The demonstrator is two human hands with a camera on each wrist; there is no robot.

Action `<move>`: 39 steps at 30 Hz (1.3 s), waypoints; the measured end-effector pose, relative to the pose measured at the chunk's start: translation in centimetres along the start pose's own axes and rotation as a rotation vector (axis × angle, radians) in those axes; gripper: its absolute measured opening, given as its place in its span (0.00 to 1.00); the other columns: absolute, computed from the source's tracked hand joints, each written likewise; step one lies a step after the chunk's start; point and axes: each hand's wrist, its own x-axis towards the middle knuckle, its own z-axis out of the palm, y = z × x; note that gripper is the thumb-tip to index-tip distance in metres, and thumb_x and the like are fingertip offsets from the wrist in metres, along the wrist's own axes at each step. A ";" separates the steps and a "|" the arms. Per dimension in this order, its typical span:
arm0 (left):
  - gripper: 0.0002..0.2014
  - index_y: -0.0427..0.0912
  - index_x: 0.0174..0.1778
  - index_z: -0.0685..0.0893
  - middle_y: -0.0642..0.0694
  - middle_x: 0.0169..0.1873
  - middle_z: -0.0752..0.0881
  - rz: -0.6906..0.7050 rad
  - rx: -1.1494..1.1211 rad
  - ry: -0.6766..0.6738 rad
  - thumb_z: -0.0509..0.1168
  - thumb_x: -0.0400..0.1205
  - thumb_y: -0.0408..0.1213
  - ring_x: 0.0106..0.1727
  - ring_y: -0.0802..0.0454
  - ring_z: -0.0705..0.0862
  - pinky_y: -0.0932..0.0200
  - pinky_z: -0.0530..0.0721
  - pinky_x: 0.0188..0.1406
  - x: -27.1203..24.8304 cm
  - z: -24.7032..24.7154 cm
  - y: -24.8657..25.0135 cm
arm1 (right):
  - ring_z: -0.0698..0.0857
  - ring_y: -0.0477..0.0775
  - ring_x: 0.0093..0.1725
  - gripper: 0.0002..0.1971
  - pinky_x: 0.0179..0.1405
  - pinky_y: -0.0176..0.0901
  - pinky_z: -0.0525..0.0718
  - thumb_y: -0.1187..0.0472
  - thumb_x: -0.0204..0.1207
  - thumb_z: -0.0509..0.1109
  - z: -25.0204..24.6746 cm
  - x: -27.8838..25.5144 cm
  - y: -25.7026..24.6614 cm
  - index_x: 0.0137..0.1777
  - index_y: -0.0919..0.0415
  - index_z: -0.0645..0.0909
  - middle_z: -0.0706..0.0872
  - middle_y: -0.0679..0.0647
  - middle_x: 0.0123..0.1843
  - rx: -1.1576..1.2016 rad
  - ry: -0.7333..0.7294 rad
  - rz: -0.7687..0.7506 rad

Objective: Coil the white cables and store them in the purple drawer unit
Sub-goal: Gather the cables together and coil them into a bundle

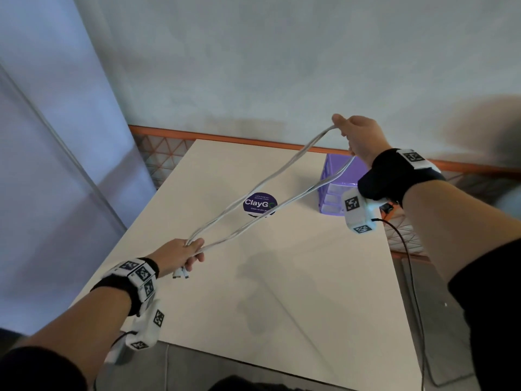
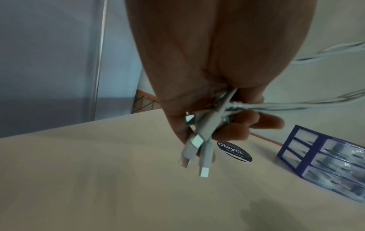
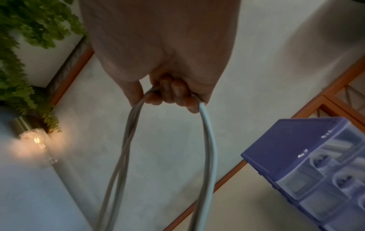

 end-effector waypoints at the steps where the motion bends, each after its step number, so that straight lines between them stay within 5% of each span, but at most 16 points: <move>1: 0.25 0.38 0.29 0.81 0.51 0.17 0.74 -0.009 -0.028 0.000 0.56 0.86 0.51 0.25 0.50 0.74 0.53 0.82 0.39 -0.1 0.1 0.2 | 0.68 0.52 0.27 0.21 0.38 0.47 0.69 0.45 0.79 0.66 0.0 0.0 0.3 0.28 0.56 0.71 0.69 0.50 0.26 -0.010 0.001 -0.006; 5: 0.28 0.44 0.22 0.67 0.53 0.14 0.66 -0.026 -0.073 -0.006 0.54 0.83 0.58 0.19 0.55 0.64 0.58 0.81 0.35 -1.1 0.0 1.6 | 0.70 0.54 0.27 0.23 0.37 0.46 0.70 0.43 0.81 0.63 -0.3 0.2 1.7 0.29 0.56 0.70 0.76 0.54 0.31 -0.099 0.038 -0.015; 9: 0.24 0.46 0.25 0.64 0.50 0.19 0.64 0.010 0.015 0.013 0.60 0.82 0.57 0.22 0.52 0.65 0.65 0.75 0.22 -2.4 -0.9 3.4 | 0.73 0.60 0.37 0.25 0.39 0.47 0.69 0.40 0.83 0.57 -0.5 0.3 4.3 0.31 0.59 0.67 0.74 0.59 0.33 -0.243 0.059 0.034; 13: 0.24 0.47 0.25 0.63 0.50 0.20 0.60 0.065 -0.172 0.013 0.56 0.83 0.56 0.20 0.53 0.60 0.62 0.71 0.18 -3.1 -1.9 5.7 | 0.77 0.64 0.47 0.24 0.46 0.46 0.69 0.49 0.86 0.53 -0.2 -0.9 7.2 0.54 0.72 0.78 0.76 0.64 0.45 -0.328 0.036 0.094; 18: 0.25 0.48 0.27 0.62 0.54 0.20 0.61 0.199 -0.253 0.102 0.53 0.83 0.61 0.20 0.57 0.58 0.64 0.61 0.18 -3.0 -2.6 8.8 | 0.79 0.65 0.66 0.19 0.63 0.53 0.77 0.70 0.85 0.50 2.7 -3.5 10.8 0.74 0.69 0.69 0.78 0.68 0.69 -0.527 -0.151 0.231; 22: 0.26 0.49 0.26 0.61 0.54 0.22 0.61 0.296 -0.207 0.125 0.54 0.81 0.64 0.20 0.57 0.57 0.63 0.54 0.20 -2.6 -2.8 11.0 | 0.78 0.64 0.72 0.20 0.68 0.50 0.75 0.68 0.86 0.49 5.1 -6.2 10.1 0.74 0.70 0.71 0.77 0.67 0.73 -0.737 -0.436 0.281; 25: 0.26 0.49 0.27 0.60 0.54 0.22 0.61 0.325 -0.156 0.120 0.53 0.82 0.64 0.20 0.57 0.57 0.65 0.56 0.17 -2.4 -2.5 12.3 | 0.75 0.67 0.73 0.20 0.69 0.53 0.73 0.65 0.83 0.53 7.0 -7.2 7.4 0.71 0.72 0.75 0.76 0.68 0.73 -0.797 -0.447 0.360; 28: 0.25 0.49 0.28 0.62 0.55 0.21 0.63 0.339 -0.078 0.100 0.52 0.82 0.64 0.20 0.57 0.59 0.64 0.59 0.18 -2.3 -1.8 13.2 | 0.64 0.69 0.78 0.25 0.74 0.59 0.65 0.65 0.79 0.57 8.6 -7.2 4.0 0.76 0.68 0.68 0.68 0.67 0.77 -0.741 -0.411 0.249; 31: 0.24 0.48 0.29 0.65 0.56 0.20 0.65 0.358 0.005 0.065 0.52 0.83 0.62 0.21 0.56 0.60 0.62 0.60 0.20 -2.3 -0.9 14.1 | 0.53 0.62 0.82 0.45 0.78 0.63 0.60 0.62 0.69 0.67 9.8 -7.9 0.4 0.85 0.54 0.49 0.56 0.58 0.84 -0.396 -0.507 -0.039; 33: 0.24 0.48 0.29 0.67 0.56 0.20 0.66 0.379 0.013 0.042 0.53 0.82 0.63 0.22 0.55 0.61 0.61 0.60 0.21 -2.2 -0.6 14.7 | 0.61 0.58 0.80 0.50 0.76 0.62 0.64 0.58 0.64 0.74 11.0 -8.1 -1.1 0.84 0.46 0.51 0.62 0.54 0.83 -0.334 -0.555 -0.227; 35: 0.25 0.48 0.29 0.69 0.54 0.22 0.67 0.396 -0.001 0.042 0.54 0.81 0.65 0.23 0.53 0.61 0.60 0.60 0.22 -2.2 -0.6 15.2 | 0.78 0.53 0.68 0.36 0.69 0.54 0.75 0.55 0.66 0.76 11.9 -8.1 -1.6 0.76 0.47 0.69 0.80 0.51 0.70 -0.295 -0.573 -0.311; 37: 0.26 0.50 0.28 0.68 0.52 0.23 0.66 0.413 -0.022 0.055 0.55 0.78 0.69 0.24 0.52 0.60 0.58 0.60 0.23 -2.3 -1.1 15.4 | 0.86 0.46 0.42 0.13 0.46 0.42 0.82 0.55 0.76 0.72 12.2 -7.8 -1.3 0.58 0.57 0.81 0.90 0.51 0.45 -0.191 -0.532 -0.249; 39: 0.27 0.51 0.25 0.65 0.52 0.23 0.64 0.429 -0.072 0.092 0.54 0.77 0.71 0.24 0.51 0.58 0.59 0.58 0.23 -2.4 -2.1 15.5 | 0.84 0.44 0.26 0.11 0.32 0.36 0.82 0.51 0.78 0.70 12.2 -7.1 0.2 0.45 0.59 0.81 0.86 0.50 0.30 -0.061 -0.475 -0.117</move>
